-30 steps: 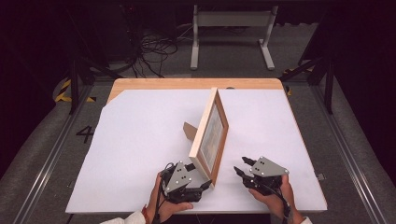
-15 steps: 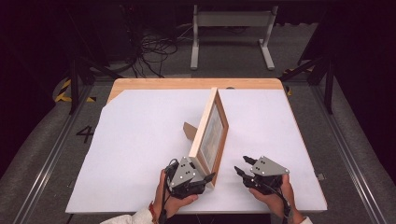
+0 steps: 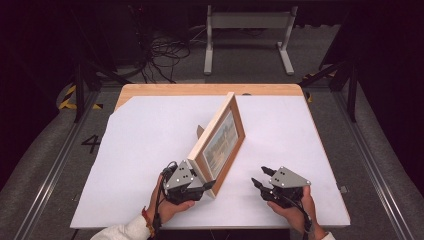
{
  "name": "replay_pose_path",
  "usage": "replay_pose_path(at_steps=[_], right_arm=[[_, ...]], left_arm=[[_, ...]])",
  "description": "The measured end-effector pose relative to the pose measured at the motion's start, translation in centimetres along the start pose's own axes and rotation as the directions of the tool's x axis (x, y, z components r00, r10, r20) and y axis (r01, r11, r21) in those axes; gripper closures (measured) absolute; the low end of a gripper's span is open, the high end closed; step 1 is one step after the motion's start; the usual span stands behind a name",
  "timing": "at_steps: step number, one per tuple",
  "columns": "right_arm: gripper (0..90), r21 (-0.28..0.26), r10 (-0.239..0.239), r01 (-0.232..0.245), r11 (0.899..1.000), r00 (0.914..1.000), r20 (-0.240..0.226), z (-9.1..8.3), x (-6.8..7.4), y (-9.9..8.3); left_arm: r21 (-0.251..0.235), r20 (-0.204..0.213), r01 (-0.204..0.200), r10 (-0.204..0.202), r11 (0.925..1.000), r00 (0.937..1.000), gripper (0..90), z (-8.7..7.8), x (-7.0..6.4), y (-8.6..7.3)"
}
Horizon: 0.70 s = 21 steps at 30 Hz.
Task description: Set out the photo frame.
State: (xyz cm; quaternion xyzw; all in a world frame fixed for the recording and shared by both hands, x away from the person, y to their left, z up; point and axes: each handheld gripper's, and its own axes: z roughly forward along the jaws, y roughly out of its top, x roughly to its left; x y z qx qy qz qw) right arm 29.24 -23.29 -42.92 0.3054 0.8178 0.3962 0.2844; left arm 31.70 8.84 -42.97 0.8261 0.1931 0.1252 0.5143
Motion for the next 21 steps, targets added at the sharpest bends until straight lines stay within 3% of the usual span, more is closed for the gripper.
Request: replay_pose_path(at_steps=[1,3,7,11,21], right_arm=[[50.1,0.000,0.000,0.000,1.000,1.0000,0.000,0.0,0.0,0.0],[49.8,0.002,-0.001,0.001,1.000,1.0000,0.000,0.0,0.0,0.0],[48.9,0.004,0.000,0.000,1.000,1.0000,0.001,0.1,0.0,0.0],[48.3,0.006,0.001,-0.001,1.000,1.0000,0.001,0.2,0.0,0.0],[47.4,0.005,0.001,-0.001,1.000,1.0000,-0.002,0.2,0.0,-0.1]], left_arm=[[-0.003,0.022,0.011,-0.011,0.9999,0.9997,53.6,-0.1,0.3,-0.1],[-0.006,0.029,0.017,-0.017,0.9998,0.9994,53.8,-0.1,0.4,-0.2],[-0.016,0.014,0.023,-0.023,0.9996,0.9996,52.6,0.2,0.3,-0.1],[-0.021,0.036,0.047,-0.046,0.9987,0.9983,52.0,0.5,0.6,0.0],[0.011,0.107,0.042,-0.043,0.9991,0.9933,57.3,0.2,1.9,0.0]])
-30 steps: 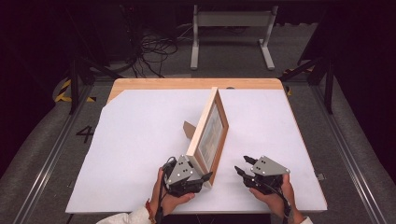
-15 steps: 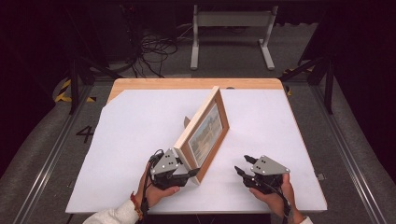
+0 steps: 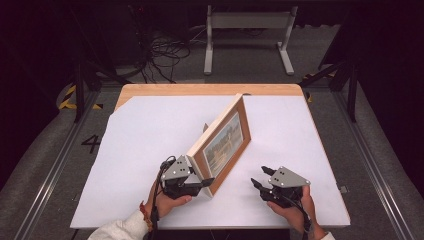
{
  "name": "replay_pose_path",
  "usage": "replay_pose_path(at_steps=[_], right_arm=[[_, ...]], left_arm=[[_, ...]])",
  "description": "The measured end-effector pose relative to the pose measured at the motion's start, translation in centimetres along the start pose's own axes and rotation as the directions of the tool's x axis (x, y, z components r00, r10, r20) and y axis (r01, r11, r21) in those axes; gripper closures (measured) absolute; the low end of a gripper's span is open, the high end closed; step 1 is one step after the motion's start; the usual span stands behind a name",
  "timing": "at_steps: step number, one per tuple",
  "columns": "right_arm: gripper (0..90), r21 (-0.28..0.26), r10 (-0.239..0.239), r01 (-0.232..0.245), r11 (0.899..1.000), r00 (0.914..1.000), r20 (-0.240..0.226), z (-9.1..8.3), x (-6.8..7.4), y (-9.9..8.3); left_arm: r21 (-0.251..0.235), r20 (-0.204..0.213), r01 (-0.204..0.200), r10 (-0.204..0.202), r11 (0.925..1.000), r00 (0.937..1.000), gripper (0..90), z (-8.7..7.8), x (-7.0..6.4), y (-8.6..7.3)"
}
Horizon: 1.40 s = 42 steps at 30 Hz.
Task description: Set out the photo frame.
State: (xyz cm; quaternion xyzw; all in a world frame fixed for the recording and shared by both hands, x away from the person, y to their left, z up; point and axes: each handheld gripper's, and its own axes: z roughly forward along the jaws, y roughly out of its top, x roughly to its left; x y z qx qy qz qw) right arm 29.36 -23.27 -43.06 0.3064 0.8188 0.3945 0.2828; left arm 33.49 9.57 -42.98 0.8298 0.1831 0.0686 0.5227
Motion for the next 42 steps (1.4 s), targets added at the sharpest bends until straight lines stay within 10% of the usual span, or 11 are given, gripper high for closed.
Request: replay_pose_path(at_steps=[10,22,27,42], right_arm=[[46.2,-0.001,0.004,-0.004,1.000,1.0000,-0.005,0.1,-0.1,0.0],[39.7,-0.050,0.036,-0.036,0.998,0.9993,-0.015,0.8,-1.6,0.8],[34.9,-0.071,0.075,-0.076,0.995,0.9970,-0.018,2.0,-3.7,1.4],[25.6,-0.029,0.087,-0.090,0.996,0.9928,-0.081,6.6,-6.5,3.3]], left_arm=[[0.032,0.048,-0.027,0.025,0.9991,0.9985,58.8,-1.7,1.4,-0.3],[-0.054,-0.073,-0.019,0.015,0.9984,0.9972,46.8,-3.0,0.8,-0.2],[-0.053,-0.152,-0.052,0.043,0.9972,0.9875,43.3,-3.4,0.0,-0.1],[-0.057,-0.227,-0.099,0.084,0.9934,0.9703,58.4,-4.7,-1.8,-0.4]])
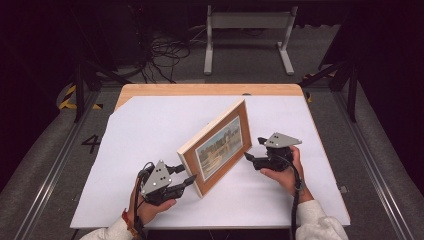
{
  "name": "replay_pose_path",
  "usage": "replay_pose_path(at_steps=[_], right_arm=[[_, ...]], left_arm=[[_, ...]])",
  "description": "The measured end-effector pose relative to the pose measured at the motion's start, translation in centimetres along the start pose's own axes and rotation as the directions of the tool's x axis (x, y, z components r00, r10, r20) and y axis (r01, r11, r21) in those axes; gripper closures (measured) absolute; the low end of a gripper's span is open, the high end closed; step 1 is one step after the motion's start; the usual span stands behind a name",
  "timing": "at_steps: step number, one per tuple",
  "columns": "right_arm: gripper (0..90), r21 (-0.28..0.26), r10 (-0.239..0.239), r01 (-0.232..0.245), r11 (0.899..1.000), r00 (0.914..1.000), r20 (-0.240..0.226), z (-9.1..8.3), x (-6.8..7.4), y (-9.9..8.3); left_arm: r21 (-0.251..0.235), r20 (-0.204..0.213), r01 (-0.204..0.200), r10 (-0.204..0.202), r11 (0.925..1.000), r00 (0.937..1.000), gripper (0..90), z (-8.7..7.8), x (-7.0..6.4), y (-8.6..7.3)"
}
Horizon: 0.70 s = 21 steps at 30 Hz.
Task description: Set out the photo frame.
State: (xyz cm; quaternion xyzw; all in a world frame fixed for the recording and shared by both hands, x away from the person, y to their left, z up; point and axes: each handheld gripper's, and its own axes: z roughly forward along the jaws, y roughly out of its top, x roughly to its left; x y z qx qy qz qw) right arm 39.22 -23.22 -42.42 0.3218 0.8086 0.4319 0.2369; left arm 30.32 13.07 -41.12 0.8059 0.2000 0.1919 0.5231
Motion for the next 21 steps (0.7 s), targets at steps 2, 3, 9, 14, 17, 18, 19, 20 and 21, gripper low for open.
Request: replay_pose_path(at_steps=[2,3,9,14,17,18,19,20,21], right_arm=[[25.0,0.000,0.000,0.000,1.000,0.9999,-0.015,0.4,0.0,0.2],[24.7,0.000,-0.006,0.006,1.000,0.9999,-0.015,0.6,0.0,0.3],[22.8,0.006,-0.005,0.006,1.000,0.9990,-0.045,1.8,-0.5,0.5],[20.6,0.029,-0.004,0.005,1.000,0.9985,-0.054,2.6,-0.8,0.6],[19.8,0.027,0.014,-0.012,1.000,0.9987,-0.049,2.9,-1.3,0.7],[19.3,0.026,0.020,-0.019,0.999,0.9986,-0.049,2.9,-1.5,0.8],[18.9,0.027,0.024,-0.023,0.999,0.9983,-0.052,3.0,-1.6,0.9],[18.2,0.034,0.031,-0.028,0.999,0.9973,-0.067,3.2,-1.8,1.0],[18.3,0.034,0.030,-0.028,0.999,0.9975,-0.064,3.3,-1.8,1.1]], left_arm=[[0.003,0.006,0.002,-0.002,1.0000,1.0000,58.6,-0.1,0.1,0.0],[0.003,0.010,0.004,-0.004,1.0000,0.9999,58.7,-0.2,0.1,0.0],[0.000,0.016,0.000,0.000,1.0000,0.9999,60.3,-0.8,0.3,0.0],[0.007,0.013,-0.004,0.004,1.0000,0.9999,61.9,-1.0,0.3,-0.1],[0.008,0.008,-0.005,0.005,1.0000,1.0000,63.9,-1.0,0.2,-0.1],[0.010,0.007,-0.009,0.009,0.9999,0.9999,64.2,-1.1,0.3,0.0],[0.011,-0.002,-0.010,0.010,0.9999,0.9999,64.9,-1.2,0.3,-0.1],[0.012,-0.004,-0.007,0.007,0.9999,1.0000,66.3,-1.3,0.4,-0.1],[0.012,-0.004,-0.007,0.007,0.9999,1.0000,67.6,-1.3,0.4,-0.1]])
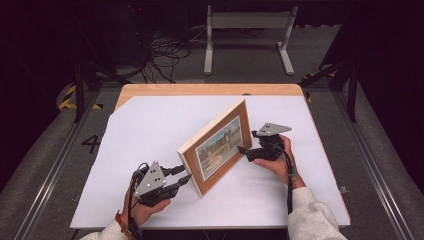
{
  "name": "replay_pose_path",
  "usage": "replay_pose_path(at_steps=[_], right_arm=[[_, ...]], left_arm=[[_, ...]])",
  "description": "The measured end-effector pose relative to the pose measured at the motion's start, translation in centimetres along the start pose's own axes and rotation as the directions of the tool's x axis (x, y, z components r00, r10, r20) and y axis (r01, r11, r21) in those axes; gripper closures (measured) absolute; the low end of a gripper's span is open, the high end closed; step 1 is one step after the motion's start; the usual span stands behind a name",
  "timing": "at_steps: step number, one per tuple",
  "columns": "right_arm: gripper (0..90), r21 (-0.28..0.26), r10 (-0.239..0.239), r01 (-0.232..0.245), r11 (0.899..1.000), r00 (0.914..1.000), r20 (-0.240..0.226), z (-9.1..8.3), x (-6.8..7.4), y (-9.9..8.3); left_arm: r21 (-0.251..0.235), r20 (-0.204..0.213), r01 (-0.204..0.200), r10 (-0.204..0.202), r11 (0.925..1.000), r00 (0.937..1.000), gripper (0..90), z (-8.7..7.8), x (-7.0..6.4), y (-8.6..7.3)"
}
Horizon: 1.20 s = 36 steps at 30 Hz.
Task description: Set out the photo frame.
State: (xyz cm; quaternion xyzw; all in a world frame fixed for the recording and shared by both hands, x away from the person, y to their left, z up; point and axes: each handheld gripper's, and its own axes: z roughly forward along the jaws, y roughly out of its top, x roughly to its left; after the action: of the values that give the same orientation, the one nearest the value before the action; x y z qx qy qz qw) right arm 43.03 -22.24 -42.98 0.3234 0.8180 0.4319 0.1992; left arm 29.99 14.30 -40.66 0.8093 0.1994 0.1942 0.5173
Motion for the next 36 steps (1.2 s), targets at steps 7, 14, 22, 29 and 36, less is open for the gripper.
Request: replay_pose_path(at_steps=[7,14,22,29,36], right_arm=[[18.3,-0.013,0.016,-0.016,1.000,0.9994,-0.030,0.8,-0.4,0.4],[17.3,-0.021,0.040,-0.042,0.999,0.9955,-0.086,1.1,-0.7,0.2],[20.4,0.006,0.037,-0.037,0.999,0.9953,-0.089,1.2,-0.6,0.1],[18.0,0.003,0.037,-0.037,0.999,0.9945,-0.098,1.8,-0.5,0.2],[21.6,0.020,0.039,-0.037,0.999,0.9923,-0.117,2.1,-0.6,0.2]], left_arm=[[-0.009,-0.006,0.015,-0.015,0.9998,0.9999,63.8,-0.2,0.3,-0.1],[-0.018,0.002,0.032,-0.032,0.9993,0.9995,57.1,0.5,0.1,0.2],[-0.040,-0.024,0.030,-0.031,0.9987,0.9992,57.9,-0.1,0.3,0.5],[-0.056,-0.026,0.042,-0.044,0.9975,0.9987,55.8,-0.2,0.5,0.7],[-0.045,-0.045,0.031,-0.033,0.9985,0.9985,58.4,0.1,0.8,0.8]])
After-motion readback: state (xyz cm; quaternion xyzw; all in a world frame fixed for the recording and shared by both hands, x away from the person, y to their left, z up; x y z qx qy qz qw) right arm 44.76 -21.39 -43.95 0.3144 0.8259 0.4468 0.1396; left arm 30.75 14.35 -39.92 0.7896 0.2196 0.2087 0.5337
